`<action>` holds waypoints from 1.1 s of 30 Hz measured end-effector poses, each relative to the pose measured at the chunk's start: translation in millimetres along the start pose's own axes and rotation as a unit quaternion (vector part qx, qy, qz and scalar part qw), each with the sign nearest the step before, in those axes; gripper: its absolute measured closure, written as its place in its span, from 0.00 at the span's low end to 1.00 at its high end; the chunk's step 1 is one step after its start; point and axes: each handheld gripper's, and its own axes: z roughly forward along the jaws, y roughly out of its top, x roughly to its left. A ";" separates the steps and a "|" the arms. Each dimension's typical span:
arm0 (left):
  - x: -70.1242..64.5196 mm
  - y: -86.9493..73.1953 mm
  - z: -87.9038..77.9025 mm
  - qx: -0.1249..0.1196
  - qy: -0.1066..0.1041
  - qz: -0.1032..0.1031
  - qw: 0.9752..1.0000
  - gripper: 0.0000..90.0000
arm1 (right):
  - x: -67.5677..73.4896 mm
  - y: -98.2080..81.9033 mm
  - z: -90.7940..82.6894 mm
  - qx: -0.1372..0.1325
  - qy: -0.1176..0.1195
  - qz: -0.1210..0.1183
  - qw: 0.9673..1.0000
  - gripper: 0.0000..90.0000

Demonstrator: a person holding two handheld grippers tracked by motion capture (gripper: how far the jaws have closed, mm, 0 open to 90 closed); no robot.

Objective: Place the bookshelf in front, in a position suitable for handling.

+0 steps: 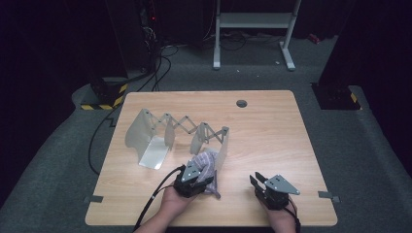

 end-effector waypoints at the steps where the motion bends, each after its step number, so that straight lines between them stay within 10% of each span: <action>1: -3.8 0.6 0.5 -0.001 -0.008 0.006 1.000 0.70 | -1.1 -1.3 -2.6 0.000 -0.003 0.002 1.000 0.80; 6: -15.2 1.6 3.3 -0.002 -0.024 0.028 0.999 0.70 | -5.0 -4.7 -8.9 0.000 -0.012 0.010 1.000 0.80; 12: -8.0 5.1 8.1 -0.001 0.029 0.004 1.000 0.70 | -4.1 -3.0 -6.8 -0.002 -0.009 0.006 1.000 0.80; 26: -4.4 24.4 39.6 0.041 0.072 0.015 0.996 0.70 | -1.2 5.3 8.6 -0.005 0.016 -0.002 1.000 0.80; 33: -6.3 54.3 16.1 -0.007 0.072 0.019 0.997 0.70 | -2.0 6.4 10.1 -0.005 0.021 0.000 1.000 0.79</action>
